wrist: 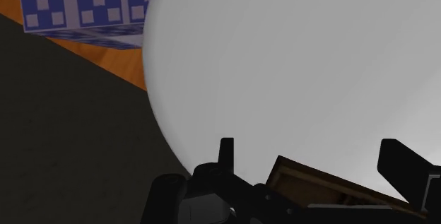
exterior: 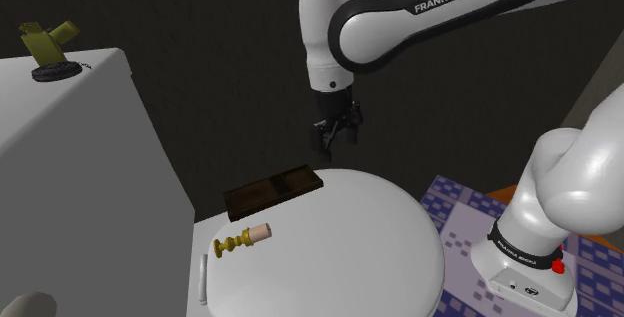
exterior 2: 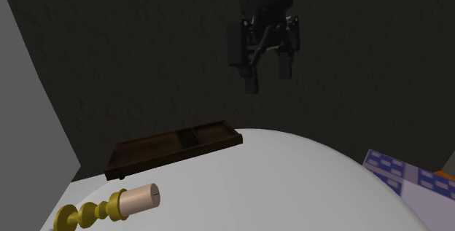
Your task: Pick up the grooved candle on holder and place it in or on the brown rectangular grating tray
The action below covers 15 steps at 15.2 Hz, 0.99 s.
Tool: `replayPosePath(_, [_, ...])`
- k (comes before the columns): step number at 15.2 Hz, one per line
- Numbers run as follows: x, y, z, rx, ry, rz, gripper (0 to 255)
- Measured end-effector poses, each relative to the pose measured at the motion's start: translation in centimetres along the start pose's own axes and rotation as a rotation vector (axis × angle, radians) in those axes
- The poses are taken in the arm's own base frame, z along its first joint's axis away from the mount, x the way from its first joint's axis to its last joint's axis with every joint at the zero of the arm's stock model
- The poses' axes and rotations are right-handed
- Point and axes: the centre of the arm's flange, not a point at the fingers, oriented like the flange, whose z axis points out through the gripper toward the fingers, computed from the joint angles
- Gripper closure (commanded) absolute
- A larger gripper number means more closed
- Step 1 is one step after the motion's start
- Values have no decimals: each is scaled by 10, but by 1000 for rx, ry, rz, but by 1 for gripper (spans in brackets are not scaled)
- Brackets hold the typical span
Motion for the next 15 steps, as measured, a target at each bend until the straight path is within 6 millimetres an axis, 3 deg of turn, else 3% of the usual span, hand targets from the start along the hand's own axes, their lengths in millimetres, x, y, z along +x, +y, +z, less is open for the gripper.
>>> replayPosePath(15, [73,-177,63,10,-68,-34,0])
